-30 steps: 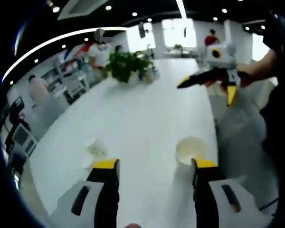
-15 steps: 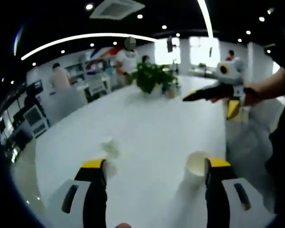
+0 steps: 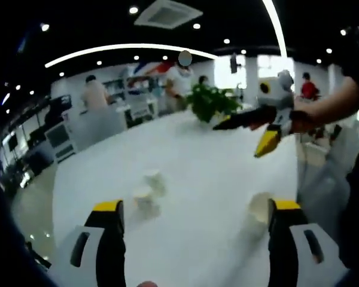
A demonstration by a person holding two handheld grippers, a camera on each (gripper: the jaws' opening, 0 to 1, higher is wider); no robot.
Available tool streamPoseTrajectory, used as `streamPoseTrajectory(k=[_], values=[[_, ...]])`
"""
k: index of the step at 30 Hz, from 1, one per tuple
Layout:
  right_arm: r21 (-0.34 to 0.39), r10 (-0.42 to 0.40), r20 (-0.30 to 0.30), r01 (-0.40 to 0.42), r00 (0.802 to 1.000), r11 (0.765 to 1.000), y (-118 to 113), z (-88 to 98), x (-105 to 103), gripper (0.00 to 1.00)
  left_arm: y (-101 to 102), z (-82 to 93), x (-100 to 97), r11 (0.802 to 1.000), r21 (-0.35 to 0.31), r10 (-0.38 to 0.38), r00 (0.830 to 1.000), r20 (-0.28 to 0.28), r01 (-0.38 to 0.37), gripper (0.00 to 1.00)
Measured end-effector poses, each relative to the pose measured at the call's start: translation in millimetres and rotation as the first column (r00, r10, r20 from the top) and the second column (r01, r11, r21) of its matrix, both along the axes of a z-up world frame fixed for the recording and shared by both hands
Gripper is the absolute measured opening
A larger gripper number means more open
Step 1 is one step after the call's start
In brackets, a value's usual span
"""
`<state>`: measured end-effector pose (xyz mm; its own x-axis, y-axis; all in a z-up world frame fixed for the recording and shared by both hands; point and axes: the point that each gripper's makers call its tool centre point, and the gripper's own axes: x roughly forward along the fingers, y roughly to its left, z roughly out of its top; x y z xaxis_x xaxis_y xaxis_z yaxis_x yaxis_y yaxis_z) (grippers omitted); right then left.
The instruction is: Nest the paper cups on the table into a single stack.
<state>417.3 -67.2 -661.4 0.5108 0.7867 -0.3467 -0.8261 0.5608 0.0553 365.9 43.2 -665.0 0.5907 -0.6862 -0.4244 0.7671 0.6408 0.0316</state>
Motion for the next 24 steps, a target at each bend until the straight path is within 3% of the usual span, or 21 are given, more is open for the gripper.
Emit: streamPoseTrajectory(k=[3,12,19,21,24], values=[[-0.069,0.05,0.03,-0.048,0.998,0.996,17,-8.9,22,0.9,-2,-4.0,-0.5,1.0,-0.004,0.007,1.0,-0.002,-0.007,0.99],[-0.153,0.17,0.046,-0.161,0.984,0.975,69,-38.2,89,0.83,9,-12.0,3.7,0.996,-0.018,0.083,0.996,-0.018,-0.084,0.99],[-0.181,0.208,0.01,-0.203,0.978,0.962,98,-67.4,124,0.76,14,-29.3,-3.9,0.996,0.011,0.088,0.995,-0.048,-0.088,0.99],[-0.172,0.216,-0.011,-0.214,0.976,0.962,105,-73.1,129,0.73,18,-28.8,-2.5,0.994,-0.009,0.108,0.993,-0.053,-0.108,0.99],[-0.213,0.239,-0.016,-0.237,0.971,0.948,111,-88.9,135,0.7,24,-30.1,-1.3,0.991,-0.022,0.131,0.99,-0.06,-0.133,0.99]])
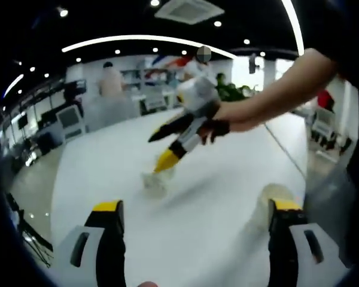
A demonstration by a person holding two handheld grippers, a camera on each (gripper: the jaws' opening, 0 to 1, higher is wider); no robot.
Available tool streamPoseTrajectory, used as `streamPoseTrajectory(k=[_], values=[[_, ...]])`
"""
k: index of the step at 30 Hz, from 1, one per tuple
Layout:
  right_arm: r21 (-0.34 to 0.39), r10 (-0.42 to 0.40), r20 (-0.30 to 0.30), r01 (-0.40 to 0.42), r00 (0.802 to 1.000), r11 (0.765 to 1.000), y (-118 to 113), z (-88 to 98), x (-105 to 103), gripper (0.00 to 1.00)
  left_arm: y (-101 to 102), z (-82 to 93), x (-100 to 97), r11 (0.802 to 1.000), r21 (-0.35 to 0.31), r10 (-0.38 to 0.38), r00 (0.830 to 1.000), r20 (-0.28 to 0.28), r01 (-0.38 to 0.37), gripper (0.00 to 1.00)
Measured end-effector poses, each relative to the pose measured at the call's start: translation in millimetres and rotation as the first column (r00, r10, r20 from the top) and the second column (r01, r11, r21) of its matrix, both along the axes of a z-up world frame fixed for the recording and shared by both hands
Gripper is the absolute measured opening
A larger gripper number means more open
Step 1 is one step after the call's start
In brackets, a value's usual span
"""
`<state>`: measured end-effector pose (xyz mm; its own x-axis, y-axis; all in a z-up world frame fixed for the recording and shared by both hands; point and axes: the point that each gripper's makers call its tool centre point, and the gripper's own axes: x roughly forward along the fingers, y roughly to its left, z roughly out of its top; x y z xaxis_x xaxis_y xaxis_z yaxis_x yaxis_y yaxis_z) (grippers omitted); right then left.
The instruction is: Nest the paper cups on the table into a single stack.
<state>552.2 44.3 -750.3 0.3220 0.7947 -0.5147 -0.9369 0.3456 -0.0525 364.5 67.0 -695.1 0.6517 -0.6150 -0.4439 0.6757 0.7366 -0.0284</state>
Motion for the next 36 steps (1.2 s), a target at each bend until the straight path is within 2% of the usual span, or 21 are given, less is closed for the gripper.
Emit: streamPoseTrajectory(k=[3,5,8,11,16,24,31,36], values=[[-0.001,0.025,-0.027,-0.025,0.999,1.0,10,-7.7,-1,0.61,3,-5.4,-1.4,1.0,0.004,0.006,1.0,-0.013,-0.006,0.99],[-0.014,0.04,-0.02,-0.04,0.999,0.999,13,-9.1,-5,0.6,4,-6.5,-1.7,1.0,0.003,0.009,1.0,-0.014,-0.009,0.99],[-0.062,0.058,-0.025,-0.059,0.998,0.996,15,-27.6,-6,0.6,7,-9.1,-2.9,0.999,-0.022,0.027,0.999,-0.024,-0.027,0.99],[-0.094,0.059,-0.017,-0.06,0.998,0.994,17,-36.6,-6,0.59,6,-12.9,-5.7,0.999,-0.032,0.03,0.999,-0.037,-0.031,0.99],[-0.131,0.062,-0.016,-0.063,0.998,0.989,20,-47.3,-4,0.5,9,-16.6,-10.0,0.999,-0.034,0.037,0.999,-0.039,-0.038,0.99],[-0.173,0.055,-0.026,-0.058,0.998,0.983,17,-53.3,-7,0.38,16,-17.7,-12.4,0.997,-0.041,0.056,0.998,-0.041,-0.058,0.99],[-0.133,0.026,-0.062,-0.034,0.998,0.991,17,-48.5,-10,0.37,22,-18.5,-15.0,0.996,-0.043,0.071,0.996,-0.056,-0.073,0.99],[-0.086,-0.009,-0.08,0.002,0.997,0.996,15,-32.0,-15,0.37,23,-14.5,-17.5,0.996,-0.044,0.072,0.996,-0.047,-0.074,0.99]])
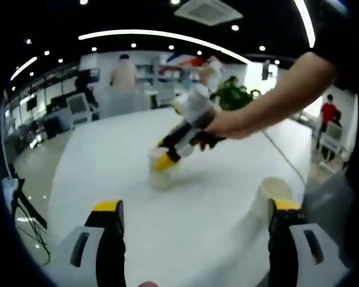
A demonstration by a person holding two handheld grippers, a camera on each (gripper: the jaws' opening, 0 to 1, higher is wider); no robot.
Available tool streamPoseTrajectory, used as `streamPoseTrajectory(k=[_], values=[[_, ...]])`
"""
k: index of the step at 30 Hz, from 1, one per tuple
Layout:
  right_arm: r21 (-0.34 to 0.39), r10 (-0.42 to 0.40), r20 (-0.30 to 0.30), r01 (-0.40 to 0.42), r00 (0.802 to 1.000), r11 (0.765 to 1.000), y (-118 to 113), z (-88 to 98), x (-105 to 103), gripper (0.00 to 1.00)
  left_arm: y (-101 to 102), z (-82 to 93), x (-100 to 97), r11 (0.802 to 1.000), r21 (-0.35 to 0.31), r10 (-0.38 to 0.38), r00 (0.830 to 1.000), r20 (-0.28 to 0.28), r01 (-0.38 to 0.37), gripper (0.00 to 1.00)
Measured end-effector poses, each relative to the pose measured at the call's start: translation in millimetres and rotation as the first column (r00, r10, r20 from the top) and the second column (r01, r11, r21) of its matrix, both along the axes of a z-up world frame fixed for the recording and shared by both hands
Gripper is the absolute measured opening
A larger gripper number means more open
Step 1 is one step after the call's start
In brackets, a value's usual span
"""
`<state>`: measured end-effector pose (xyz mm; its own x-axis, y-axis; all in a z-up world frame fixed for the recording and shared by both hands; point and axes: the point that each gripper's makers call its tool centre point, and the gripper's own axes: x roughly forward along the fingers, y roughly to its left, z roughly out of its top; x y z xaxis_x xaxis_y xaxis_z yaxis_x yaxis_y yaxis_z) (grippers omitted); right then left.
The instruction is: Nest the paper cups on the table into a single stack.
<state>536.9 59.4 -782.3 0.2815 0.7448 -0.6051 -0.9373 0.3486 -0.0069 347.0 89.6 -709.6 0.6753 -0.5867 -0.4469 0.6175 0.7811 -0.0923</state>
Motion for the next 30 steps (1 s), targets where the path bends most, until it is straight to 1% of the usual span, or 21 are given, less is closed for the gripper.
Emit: streamPoseTrajectory(k=[2,4,6,8,9,12,14,15,16,18,19,21,25,30], values=[[0.013,-0.007,-0.005,0.007,1.0,1.0,-2,3.4,0,0.37,0,0.2,-1.4,1.0,0.006,-0.004,1.0,0.0,0.004,0.99],[0.038,-0.021,-0.011,0.022,1.0,0.999,-5,16.1,-2,0.37,1,2.3,-2.6,1.0,0.009,-0.007,1.0,0.003,0.007,0.99],[0.065,-0.033,-0.009,0.033,0.999,0.997,-5,28.2,-9,0.37,0,7.3,-2.8,1.0,0.013,-0.011,1.0,0.016,0.011,0.99],[0.099,-0.049,0.02,0.047,0.999,0.994,-10,43.3,-6,0.36,0,14.0,-2.1,1.0,0.019,-0.016,0.999,0.03,0.015,0.99],[0.123,-0.055,0.038,0.05,0.998,0.991,-14,56.3,-10,0.36,-1,18.7,-1.3,1.0,0.017,-0.017,0.999,0.038,0.017,0.99],[0.143,-0.059,0.045,0.052,0.997,0.988,-25,72.2,-22,0.36,-4,29.1,-0.4,0.999,0.01,-0.031,0.998,0.057,0.031,0.99],[0.153,-0.082,0.055,0.073,0.995,0.986,-36,84.0,-29,0.36,-8,34.5,-1.1,0.999,0.014,-0.049,0.997,0.067,0.048,0.99],[0.17,-0.096,0.048,0.087,0.994,0.982,-39,92.9,-35,0.36,-9,36.6,-1.6,0.998,0.015,-0.055,0.996,0.069,0.055,0.99],[0.206,-0.118,0.024,0.11,0.993,0.972,-43,103.6,-41,0.36,-10,38.7,-2.3,0.998,0.018,-0.062,0.996,0.072,0.06,0.99],[0.207,-0.126,0.048,0.114,0.991,0.972,-53,117.0,-51,0.37,-13,44.1,-4.1,0.997,0.017,-0.074,0.994,0.082,0.073,0.99],[0.208,-0.129,0.052,0.116,0.99,0.971,-56,119.3,-52,0.37,-14,45.4,-5.0,0.997,0.014,-0.079,0.994,0.081,0.078,0.99],[0.223,-0.146,0.063,0.128,0.987,0.966,-66,129.6,-59,0.37,-16,46.8,-7.9,0.996,0.012,-0.093,0.993,0.076,0.093,0.99],[0.243,-0.176,0.086,0.151,0.981,0.958,-85,145.4,-75,0.37,-21,48.3,-15.3,0.991,0.037,-0.133,0.988,0.082,0.13,0.99],[0.282,-0.218,0.105,0.181,0.97,0.942,-99,163.7,-101,0.37,-29,54.3,-25.4,0.987,0.003,-0.159,0.984,0.078,0.159,0.99]])
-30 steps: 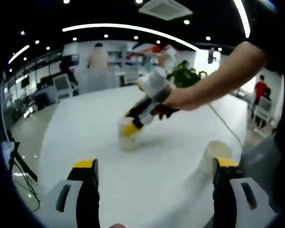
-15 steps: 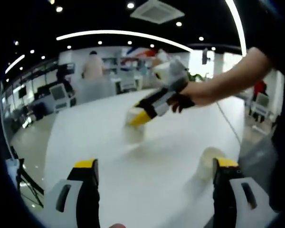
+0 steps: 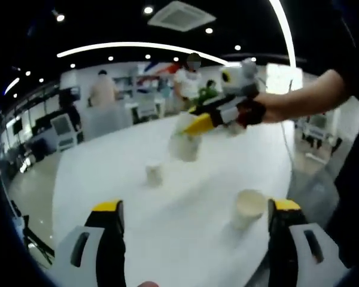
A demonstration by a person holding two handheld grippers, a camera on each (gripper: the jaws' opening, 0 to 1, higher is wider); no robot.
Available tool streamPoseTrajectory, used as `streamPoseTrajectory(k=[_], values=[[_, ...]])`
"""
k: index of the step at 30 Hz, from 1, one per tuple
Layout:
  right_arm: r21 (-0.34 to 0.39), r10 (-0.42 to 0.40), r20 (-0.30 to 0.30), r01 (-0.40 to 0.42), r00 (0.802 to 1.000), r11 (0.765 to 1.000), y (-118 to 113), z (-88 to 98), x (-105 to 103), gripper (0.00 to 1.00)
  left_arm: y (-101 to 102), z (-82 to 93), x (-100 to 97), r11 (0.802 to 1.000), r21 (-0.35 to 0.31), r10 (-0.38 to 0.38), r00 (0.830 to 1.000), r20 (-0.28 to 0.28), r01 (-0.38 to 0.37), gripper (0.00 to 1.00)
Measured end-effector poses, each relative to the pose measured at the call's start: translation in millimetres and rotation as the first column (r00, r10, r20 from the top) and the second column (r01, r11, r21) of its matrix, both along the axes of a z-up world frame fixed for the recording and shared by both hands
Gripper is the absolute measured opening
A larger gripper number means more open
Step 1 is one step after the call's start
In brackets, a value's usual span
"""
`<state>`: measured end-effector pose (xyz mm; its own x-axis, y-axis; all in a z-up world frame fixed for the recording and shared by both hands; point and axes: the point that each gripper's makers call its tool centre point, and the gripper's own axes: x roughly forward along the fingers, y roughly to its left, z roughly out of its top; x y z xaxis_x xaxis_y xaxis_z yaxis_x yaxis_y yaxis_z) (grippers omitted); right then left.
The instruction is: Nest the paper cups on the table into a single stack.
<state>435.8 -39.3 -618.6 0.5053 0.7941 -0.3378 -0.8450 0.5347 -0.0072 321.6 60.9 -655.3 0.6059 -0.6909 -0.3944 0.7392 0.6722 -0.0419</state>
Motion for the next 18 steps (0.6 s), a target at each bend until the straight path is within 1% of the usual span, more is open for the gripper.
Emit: streamPoseTrajectory(k=[3,8,10,12,14,16,18], values=[[0.04,-0.029,0.011,0.028,1.0,0.999,-6,13.3,-15,0.37,-5,1.3,-4.5,0.999,-0.037,-0.014,1.0,-0.021,0.014,0.99],[0.091,-0.068,0.019,0.066,0.998,0.994,-16,26.2,-35,0.37,-16,10.3,-13.0,0.996,-0.083,-0.043,0.998,-0.034,0.04,0.99],[0.11,-0.082,0.021,0.079,0.996,0.991,-19,28.8,-44,0.37,-21,10.7,-17.0,0.995,-0.077,-0.066,0.998,-0.023,0.064,0.98],[0.119,-0.102,0.017,0.099,0.995,0.988,-25,27.0,-50,0.37,-25,8.1,-20.7,0.995,-0.064,-0.084,0.996,-0.028,0.082,0.98],[0.147,-0.128,0.0,0.127,0.992,0.981,-30,27.1,-56,0.37,-29,8.4,-24.2,0.993,-0.071,-0.098,0.995,-0.026,0.096,0.98],[0.162,-0.142,-0.002,0.14,0.99,0.977,-34,27.2,-60,0.37,-34,8.8,-27.7,0.991,-0.079,-0.113,0.993,-0.032,0.11,0.97],[0.209,-0.164,-0.02,0.165,0.986,0.964,-37,31.6,-66,0.37,-38,10.7,-31.2,0.989,-0.081,-0.126,0.992,-0.026,0.124,0.95]])
